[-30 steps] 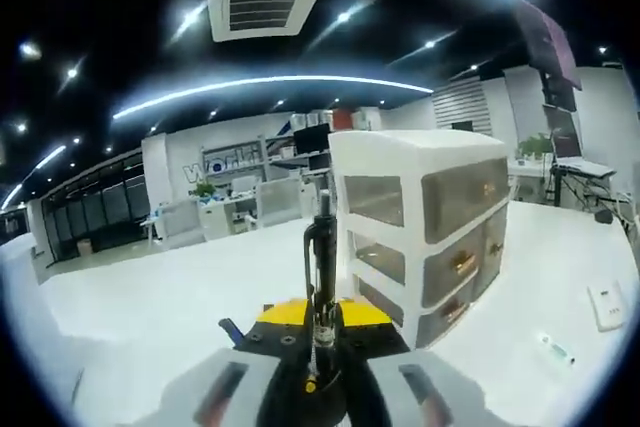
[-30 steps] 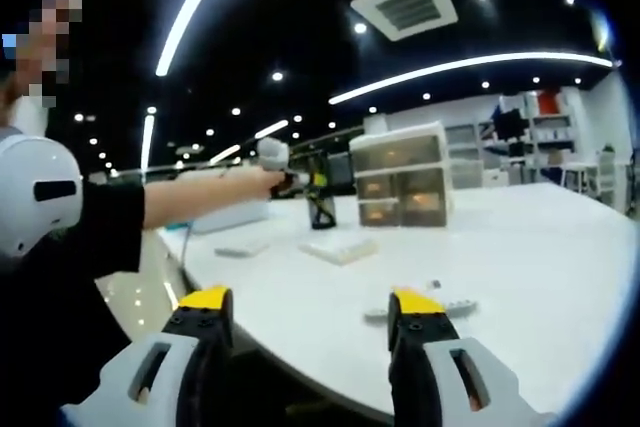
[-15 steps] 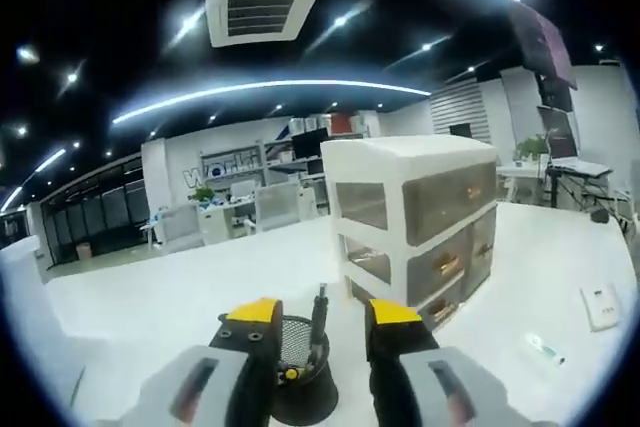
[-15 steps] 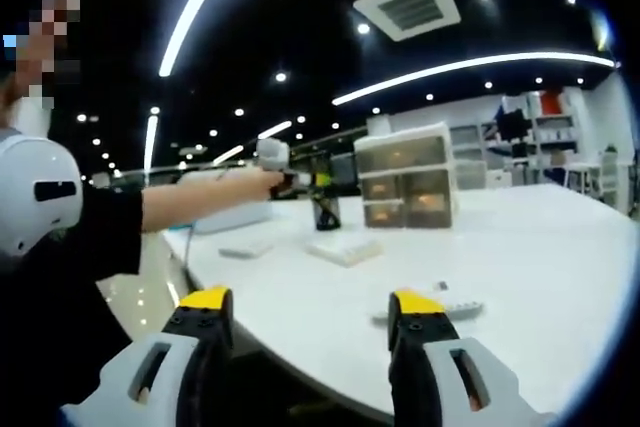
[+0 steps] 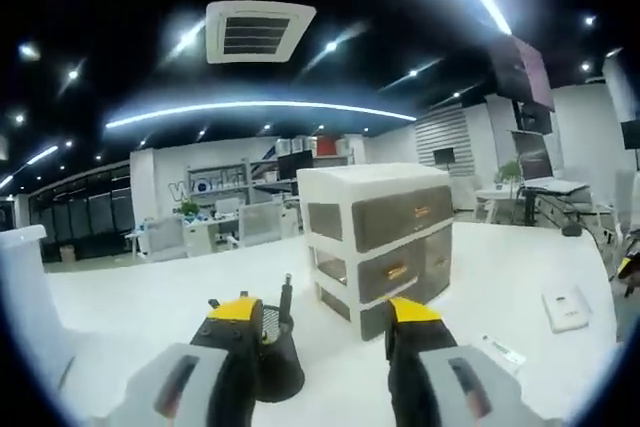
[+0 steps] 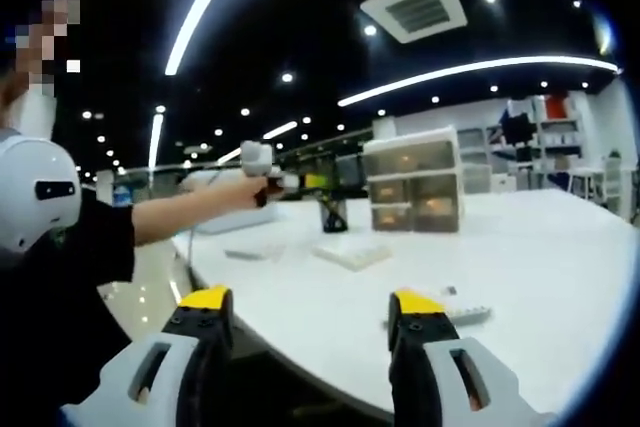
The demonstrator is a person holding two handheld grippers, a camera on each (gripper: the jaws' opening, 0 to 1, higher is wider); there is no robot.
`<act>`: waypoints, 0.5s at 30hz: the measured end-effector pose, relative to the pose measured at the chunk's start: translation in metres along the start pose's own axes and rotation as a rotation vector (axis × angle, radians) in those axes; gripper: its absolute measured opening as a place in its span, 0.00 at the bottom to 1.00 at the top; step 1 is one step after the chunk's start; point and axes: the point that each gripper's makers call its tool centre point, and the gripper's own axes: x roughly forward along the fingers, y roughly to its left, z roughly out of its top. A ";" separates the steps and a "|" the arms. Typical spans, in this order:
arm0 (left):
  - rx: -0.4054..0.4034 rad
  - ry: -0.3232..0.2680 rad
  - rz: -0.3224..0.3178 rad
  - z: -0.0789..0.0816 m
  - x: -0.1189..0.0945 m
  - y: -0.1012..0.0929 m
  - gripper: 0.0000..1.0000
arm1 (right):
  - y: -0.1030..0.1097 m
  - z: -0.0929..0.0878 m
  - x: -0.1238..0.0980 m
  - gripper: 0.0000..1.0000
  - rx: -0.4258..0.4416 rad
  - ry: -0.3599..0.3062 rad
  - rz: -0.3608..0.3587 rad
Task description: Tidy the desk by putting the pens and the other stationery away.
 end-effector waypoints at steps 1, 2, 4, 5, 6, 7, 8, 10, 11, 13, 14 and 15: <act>-0.003 -0.002 -0.003 -0.001 -0.005 -0.001 0.50 | 0.001 0.000 0.000 0.60 -0.002 0.001 0.000; -0.011 -0.006 -0.012 -0.002 -0.009 -0.003 0.51 | 0.001 0.000 0.000 0.60 -0.004 0.001 -0.001; -0.031 -0.013 -0.026 -0.004 -0.019 -0.007 0.52 | 0.001 -0.001 -0.001 0.60 -0.007 0.002 -0.003; -0.043 -0.014 -0.036 -0.005 -0.026 -0.011 0.52 | 0.001 0.000 -0.001 0.60 -0.007 0.001 -0.005; -0.053 -0.012 -0.043 -0.006 -0.030 -0.014 0.52 | 0.001 0.000 -0.001 0.60 -0.007 0.001 -0.006; -0.062 -0.003 -0.052 -0.008 -0.036 -0.018 0.52 | 0.001 0.000 -0.001 0.60 -0.008 0.000 -0.007; -0.066 0.007 -0.059 -0.011 -0.042 -0.022 0.53 | 0.001 0.000 -0.001 0.60 -0.008 -0.001 -0.008; -0.079 -0.004 -0.083 -0.012 -0.054 -0.033 0.54 | 0.001 0.001 0.000 0.60 -0.009 -0.004 -0.009; -0.090 -0.010 -0.096 -0.012 -0.059 -0.038 0.55 | 0.001 0.001 0.000 0.60 -0.011 -0.005 -0.009; -0.105 -0.015 -0.117 -0.014 -0.069 -0.047 0.56 | 0.003 0.001 0.001 0.60 -0.014 -0.006 -0.006; -0.114 -0.015 -0.129 -0.016 -0.074 -0.052 0.56 | 0.003 0.002 0.001 0.60 -0.014 -0.007 -0.005; -0.123 -0.015 -0.141 -0.018 -0.080 -0.057 0.57 | 0.004 0.002 0.001 0.60 -0.014 -0.008 -0.003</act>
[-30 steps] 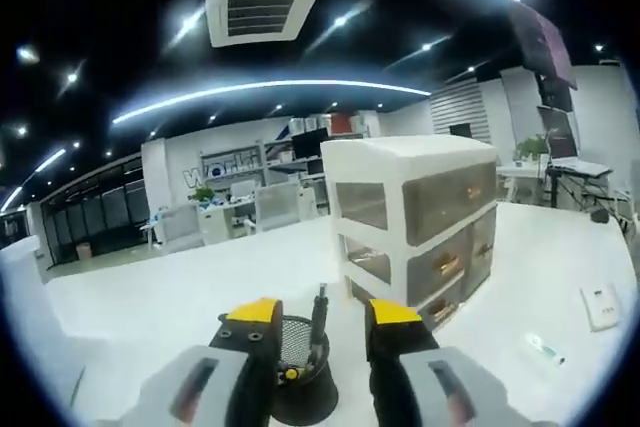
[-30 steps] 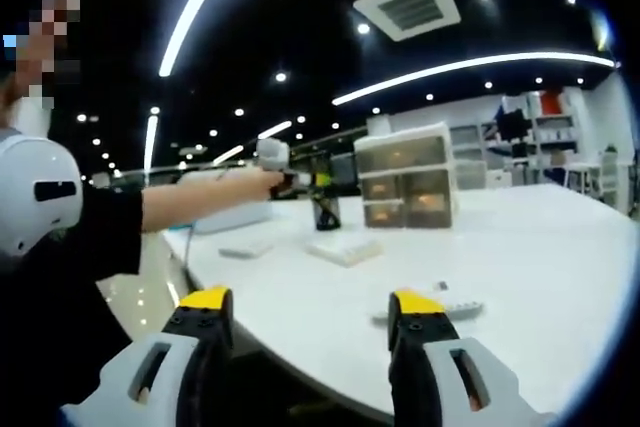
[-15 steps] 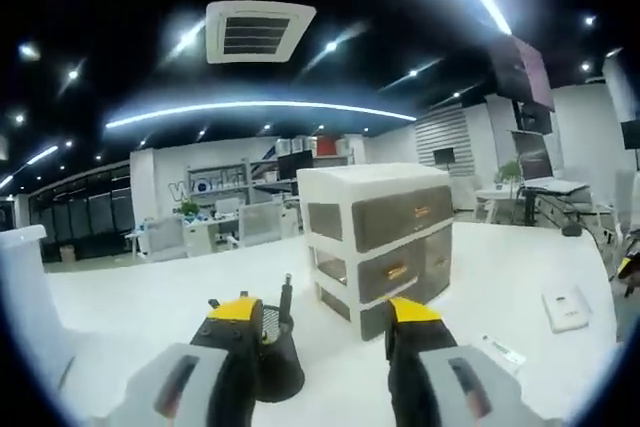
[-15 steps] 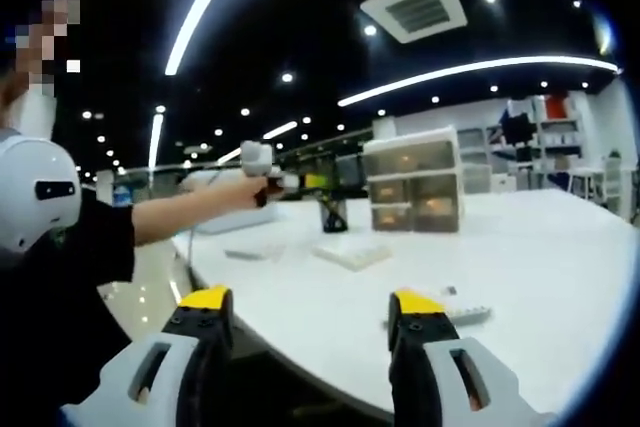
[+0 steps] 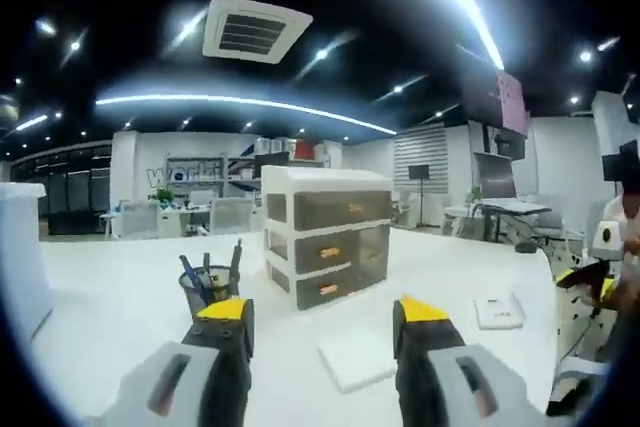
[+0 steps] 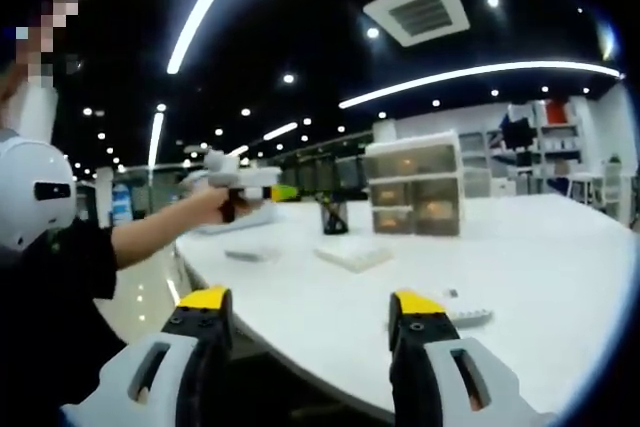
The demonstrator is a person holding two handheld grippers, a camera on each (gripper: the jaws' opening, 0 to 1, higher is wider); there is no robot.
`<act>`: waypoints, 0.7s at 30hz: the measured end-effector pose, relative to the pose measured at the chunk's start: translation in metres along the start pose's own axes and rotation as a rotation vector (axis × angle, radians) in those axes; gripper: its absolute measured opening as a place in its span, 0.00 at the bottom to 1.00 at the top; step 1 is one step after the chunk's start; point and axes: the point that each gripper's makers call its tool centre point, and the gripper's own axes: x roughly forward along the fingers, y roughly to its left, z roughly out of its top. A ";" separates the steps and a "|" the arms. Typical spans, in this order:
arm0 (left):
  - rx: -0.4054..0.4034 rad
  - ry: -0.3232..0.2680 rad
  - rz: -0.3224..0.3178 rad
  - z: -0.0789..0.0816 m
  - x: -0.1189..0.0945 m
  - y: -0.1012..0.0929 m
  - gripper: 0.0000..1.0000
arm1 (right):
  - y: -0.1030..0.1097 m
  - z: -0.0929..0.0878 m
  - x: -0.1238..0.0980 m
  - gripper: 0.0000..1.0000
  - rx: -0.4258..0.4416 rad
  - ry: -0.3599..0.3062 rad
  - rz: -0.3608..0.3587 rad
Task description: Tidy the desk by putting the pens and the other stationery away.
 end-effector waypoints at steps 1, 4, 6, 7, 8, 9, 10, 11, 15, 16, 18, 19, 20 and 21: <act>-0.005 -0.001 -0.012 -0.002 -0.004 -0.005 0.57 | 0.000 0.000 0.000 0.60 -0.001 -0.001 0.001; -0.021 0.000 -0.039 -0.008 -0.017 -0.017 0.58 | 0.000 0.001 0.000 0.60 0.000 -0.005 0.001; -0.018 0.010 -0.061 -0.014 -0.025 -0.027 0.59 | 0.000 0.001 0.000 0.60 -0.002 -0.008 -0.001; -0.014 0.008 -0.068 -0.016 -0.030 -0.031 0.59 | 0.000 0.002 -0.001 0.60 -0.005 -0.012 -0.003; -0.014 0.004 -0.078 -0.017 -0.034 -0.036 0.60 | -0.001 0.003 -0.001 0.60 -0.006 -0.016 -0.004; -0.014 0.001 -0.084 -0.018 -0.037 -0.039 0.60 | -0.002 0.003 -0.002 0.60 -0.005 -0.019 -0.007; -0.009 -0.002 -0.097 -0.020 -0.043 -0.043 0.60 | -0.003 0.003 -0.002 0.60 -0.004 -0.021 -0.009; -0.006 -0.011 -0.106 -0.020 -0.047 -0.046 0.61 | -0.004 0.003 -0.002 0.60 -0.004 -0.022 -0.012; -0.001 -0.046 -0.131 -0.021 -0.065 -0.056 0.61 | -0.008 0.002 -0.004 0.60 -0.004 -0.020 -0.026; 0.004 -0.052 -0.133 -0.021 -0.069 -0.057 0.61 | -0.009 0.003 -0.004 0.60 -0.004 -0.020 -0.029; 0.016 -0.055 -0.131 -0.024 -0.078 -0.061 0.61 | -0.011 0.003 -0.005 0.60 -0.008 -0.020 -0.036; 0.034 -0.055 -0.127 -0.026 -0.084 -0.063 0.61 | -0.012 0.003 -0.006 0.60 -0.010 -0.021 -0.041; 0.047 -0.054 -0.124 -0.027 -0.088 -0.064 0.61 | -0.013 0.004 -0.006 0.60 -0.011 -0.023 -0.045; 0.056 -0.052 -0.117 -0.030 -0.092 -0.066 0.61 | -0.014 0.004 -0.006 0.60 -0.013 -0.025 -0.048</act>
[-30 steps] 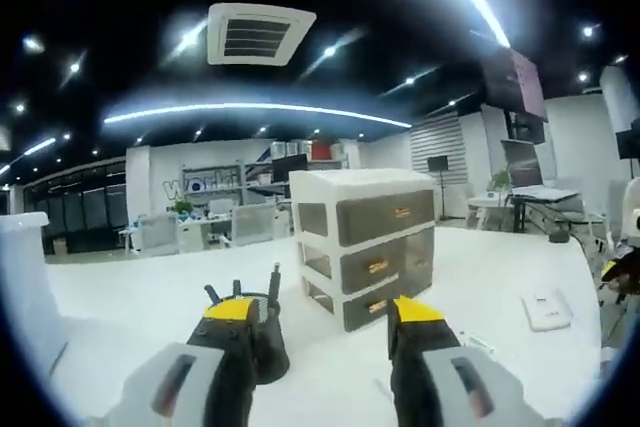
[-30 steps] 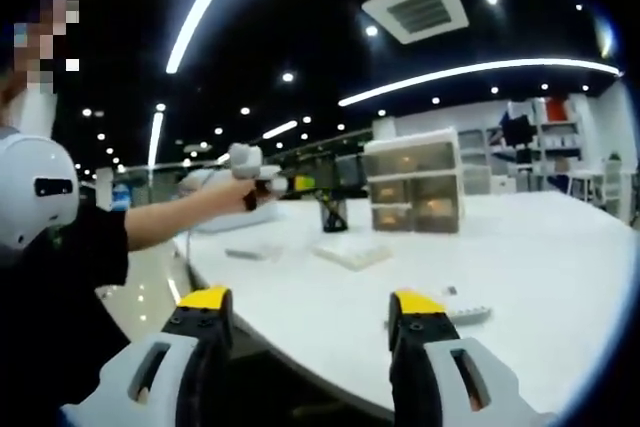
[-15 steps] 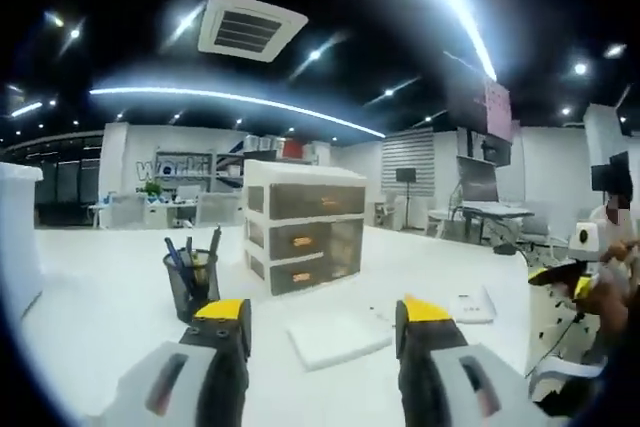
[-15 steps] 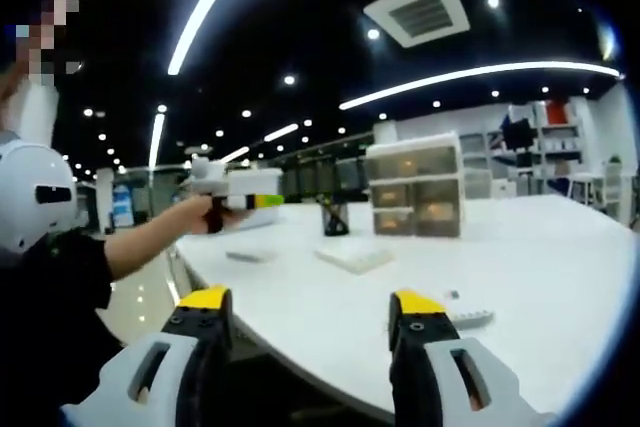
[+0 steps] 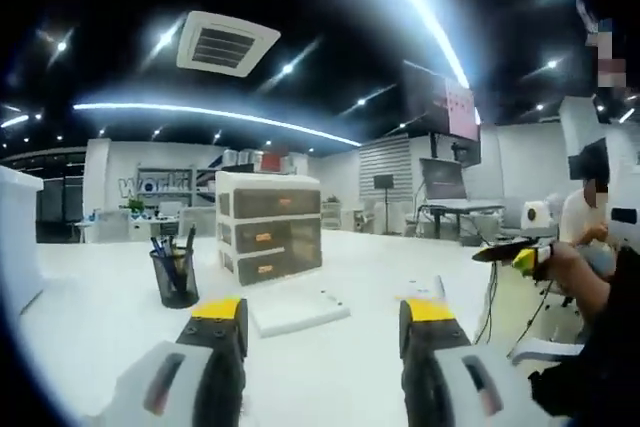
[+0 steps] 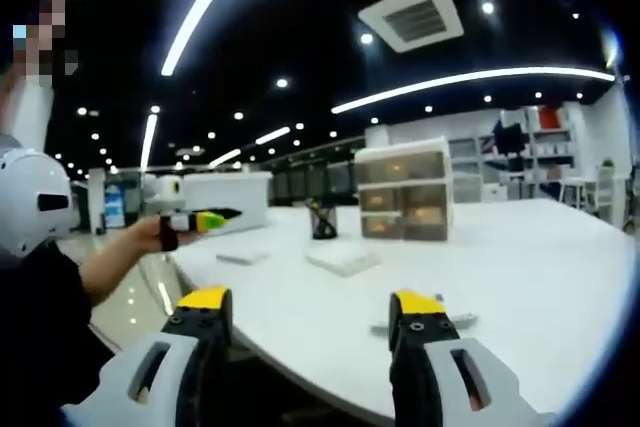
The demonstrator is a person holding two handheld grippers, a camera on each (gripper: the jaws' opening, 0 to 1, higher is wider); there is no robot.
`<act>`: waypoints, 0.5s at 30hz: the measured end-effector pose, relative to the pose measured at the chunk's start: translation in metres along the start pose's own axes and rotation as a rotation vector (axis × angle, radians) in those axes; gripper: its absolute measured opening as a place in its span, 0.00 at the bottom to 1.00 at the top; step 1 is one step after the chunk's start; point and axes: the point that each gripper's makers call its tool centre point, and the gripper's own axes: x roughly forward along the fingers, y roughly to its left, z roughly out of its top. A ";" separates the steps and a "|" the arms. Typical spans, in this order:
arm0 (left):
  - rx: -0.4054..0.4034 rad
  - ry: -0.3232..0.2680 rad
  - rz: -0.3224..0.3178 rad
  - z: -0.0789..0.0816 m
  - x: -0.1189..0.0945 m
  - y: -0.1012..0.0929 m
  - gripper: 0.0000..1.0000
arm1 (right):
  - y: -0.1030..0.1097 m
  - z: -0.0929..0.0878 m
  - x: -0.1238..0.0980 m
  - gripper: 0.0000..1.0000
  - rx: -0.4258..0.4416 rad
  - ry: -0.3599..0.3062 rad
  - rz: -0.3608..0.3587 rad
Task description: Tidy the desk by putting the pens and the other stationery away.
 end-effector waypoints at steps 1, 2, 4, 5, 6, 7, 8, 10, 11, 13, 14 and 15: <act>-0.002 -0.002 0.001 -0.002 -0.004 -0.002 0.61 | -0.001 0.000 0.000 0.60 0.000 -0.003 -0.002; -0.004 -0.003 0.003 -0.004 -0.008 -0.005 0.61 | -0.001 0.001 0.000 0.60 -0.001 -0.005 -0.005; -0.030 -0.017 0.000 -0.007 -0.015 -0.010 0.62 | -0.002 0.001 0.000 0.60 -0.001 -0.009 -0.008; -0.043 -0.021 -0.004 -0.008 -0.018 -0.013 0.62 | -0.002 0.000 0.000 0.60 -0.001 -0.008 -0.007; -0.054 -0.022 -0.006 -0.010 -0.021 -0.015 0.62 | -0.001 0.000 0.001 0.60 -0.002 -0.006 -0.005; -0.061 -0.018 -0.005 -0.012 -0.024 -0.016 0.62 | -0.001 -0.001 0.001 0.60 -0.003 -0.003 -0.004; -0.068 -0.007 -0.002 -0.016 -0.027 -0.018 0.62 | -0.001 -0.001 0.001 0.60 -0.005 -0.001 -0.003; -0.081 0.010 0.007 -0.021 -0.035 -0.020 0.62 | 0.000 -0.001 0.000 0.60 -0.010 0.000 -0.003; -0.082 0.009 0.011 -0.022 -0.039 -0.021 0.62 | 0.000 0.000 -0.001 0.60 -0.011 0.000 -0.003; -0.087 0.005 0.018 -0.024 -0.047 -0.024 0.62 | -0.001 0.000 -0.002 0.60 -0.017 0.001 -0.009; -0.087 0.004 0.020 -0.025 -0.049 -0.025 0.62 | -0.002 -0.001 -0.003 0.60 -0.023 0.005 -0.013; -0.086 0.007 0.023 -0.026 -0.051 -0.026 0.62 | -0.003 -0.001 -0.003 0.60 -0.029 0.008 -0.017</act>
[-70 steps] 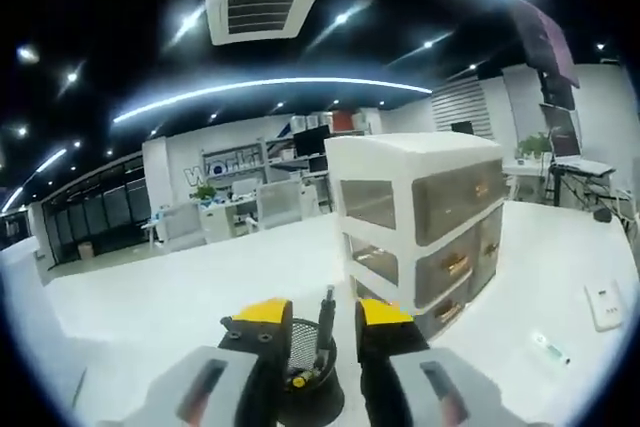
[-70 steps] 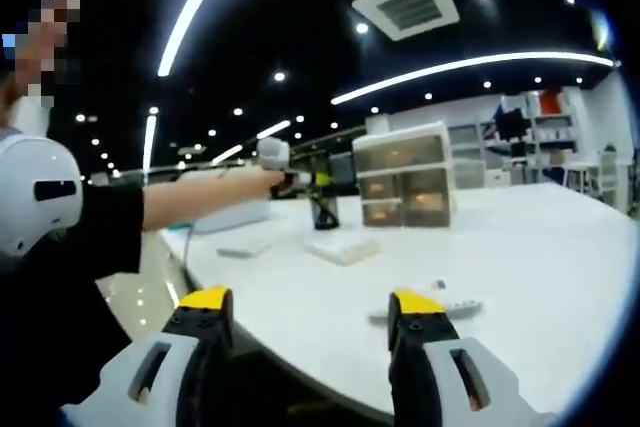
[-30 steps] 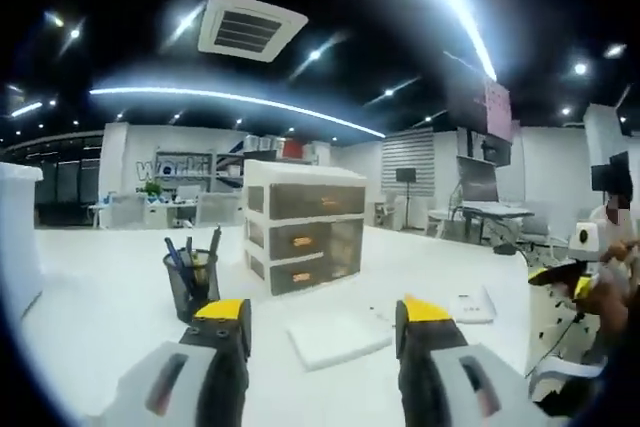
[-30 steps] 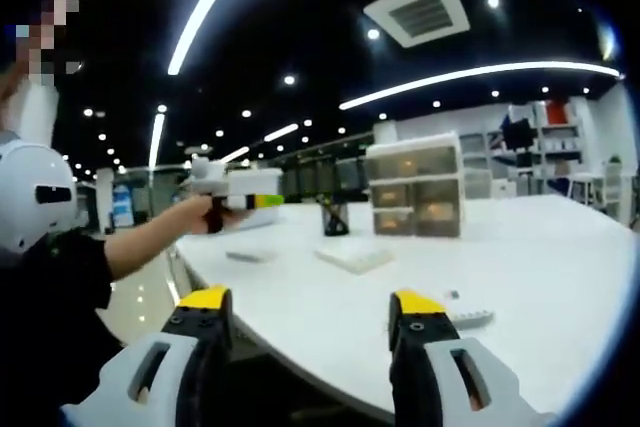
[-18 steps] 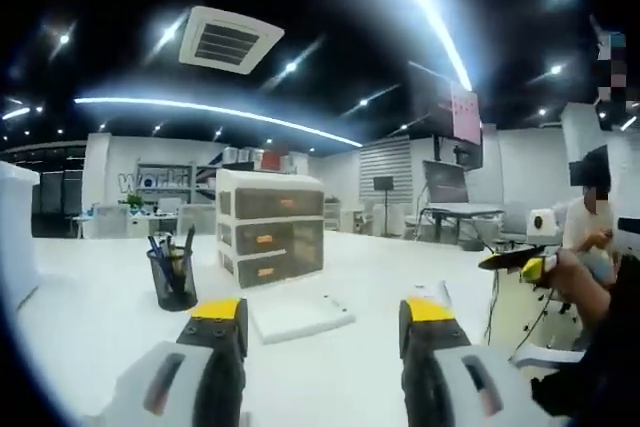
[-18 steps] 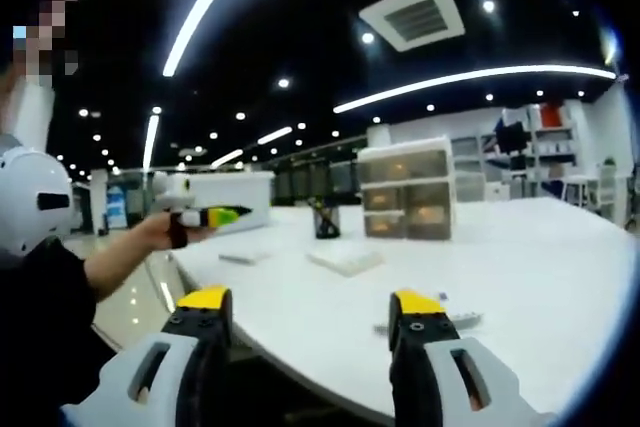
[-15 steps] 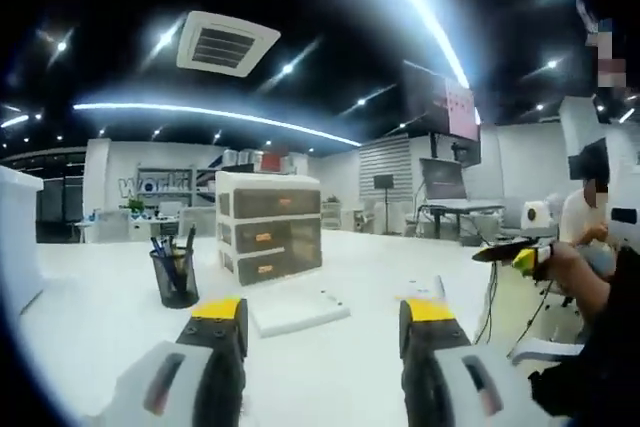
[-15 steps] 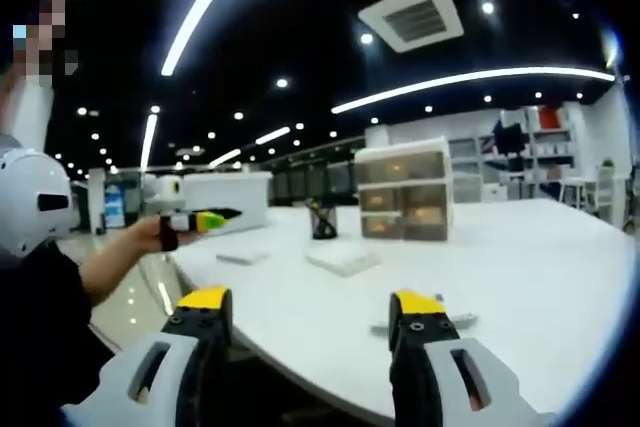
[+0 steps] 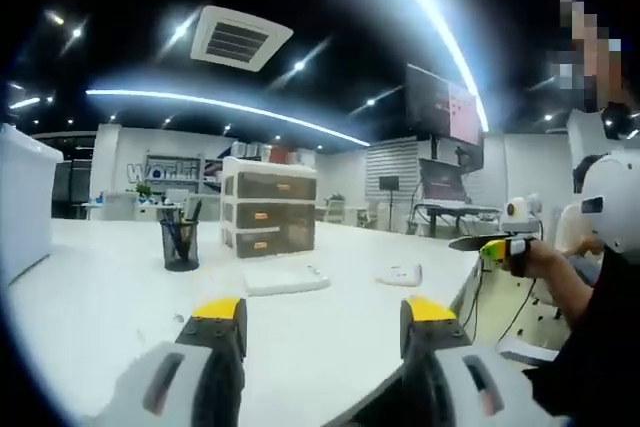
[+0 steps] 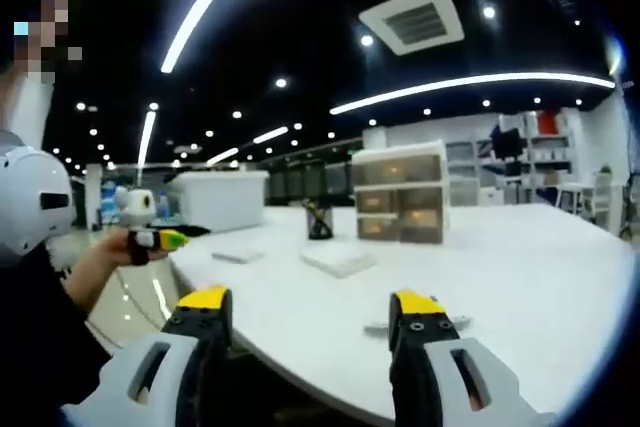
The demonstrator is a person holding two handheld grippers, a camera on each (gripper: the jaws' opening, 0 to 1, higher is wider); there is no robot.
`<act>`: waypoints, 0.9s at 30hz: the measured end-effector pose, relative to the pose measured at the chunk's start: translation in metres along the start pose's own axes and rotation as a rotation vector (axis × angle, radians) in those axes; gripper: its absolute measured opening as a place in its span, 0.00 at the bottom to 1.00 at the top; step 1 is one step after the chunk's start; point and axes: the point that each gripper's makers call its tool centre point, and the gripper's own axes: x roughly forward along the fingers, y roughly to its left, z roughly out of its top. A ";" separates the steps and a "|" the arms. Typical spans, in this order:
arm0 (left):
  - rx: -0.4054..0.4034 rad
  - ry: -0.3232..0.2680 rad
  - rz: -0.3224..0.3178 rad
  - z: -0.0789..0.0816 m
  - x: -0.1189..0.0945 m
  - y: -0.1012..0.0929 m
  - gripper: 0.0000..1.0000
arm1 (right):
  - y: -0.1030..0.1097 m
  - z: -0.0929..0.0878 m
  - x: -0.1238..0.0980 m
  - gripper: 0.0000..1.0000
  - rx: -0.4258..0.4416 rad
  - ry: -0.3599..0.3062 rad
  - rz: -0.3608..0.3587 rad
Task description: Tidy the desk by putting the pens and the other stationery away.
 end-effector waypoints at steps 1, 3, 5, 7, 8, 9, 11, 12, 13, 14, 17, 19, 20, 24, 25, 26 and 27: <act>0.003 0.005 0.003 -0.001 -0.002 -0.001 0.62 | -0.001 0.000 0.000 0.60 -0.005 0.003 -0.005; 0.007 0.009 0.006 -0.003 -0.004 -0.001 0.62 | -0.002 -0.001 -0.001 0.60 -0.010 0.008 -0.011; 0.002 0.007 0.006 -0.003 -0.006 0.000 0.62 | -0.002 -0.002 0.000 0.60 -0.020 0.015 -0.017; 0.003 0.005 0.011 -0.002 -0.006 0.001 0.61 | -0.001 -0.001 0.000 0.59 -0.048 0.017 -0.024; 0.006 0.006 0.020 -0.002 -0.007 0.004 0.61 | -0.001 -0.001 0.001 0.59 -0.054 0.017 -0.025; 0.011 0.006 0.026 -0.002 -0.007 0.005 0.61 | -0.001 0.000 0.001 0.59 -0.061 0.016 -0.028; -0.005 -0.014 0.026 -0.001 -0.010 0.008 0.62 | -0.002 0.000 0.002 0.59 -0.070 0.019 -0.030; -0.020 -0.022 0.024 0.000 -0.011 0.010 0.62 | -0.002 0.000 0.002 0.59 -0.076 0.021 -0.031; -0.026 -0.025 0.023 -0.001 -0.012 0.011 0.62 | -0.003 0.000 0.003 0.59 -0.083 0.027 -0.033; -0.029 -0.025 0.026 -0.002 -0.013 0.011 0.62 | -0.004 0.000 0.004 0.58 -0.093 0.033 -0.037; -0.023 -0.015 0.036 -0.005 -0.015 0.013 0.63 | -0.012 0.005 0.005 0.55 -0.168 0.042 -0.076; -0.018 -0.009 0.039 -0.006 -0.017 0.013 0.63 | -0.016 0.009 0.007 0.54 -0.232 0.057 -0.097; -0.016 -0.008 0.039 -0.007 -0.018 0.013 0.63 | -0.017 0.010 0.008 0.54 -0.251 0.068 -0.101; -0.008 -0.005 0.049 -0.008 -0.023 0.013 0.63 | -0.022 0.014 0.014 0.55 -0.305 0.102 -0.109; -0.005 -0.003 0.052 -0.008 -0.024 0.013 0.63 | -0.023 0.015 0.015 0.55 -0.324 0.113 -0.113; 0.009 -0.002 0.061 -0.008 -0.025 0.013 0.63 | -0.027 0.015 0.016 0.55 -0.360 0.130 -0.120; 0.021 0.000 0.068 -0.008 -0.026 0.014 0.63 | -0.029 0.017 0.018 0.55 -0.390 0.139 -0.128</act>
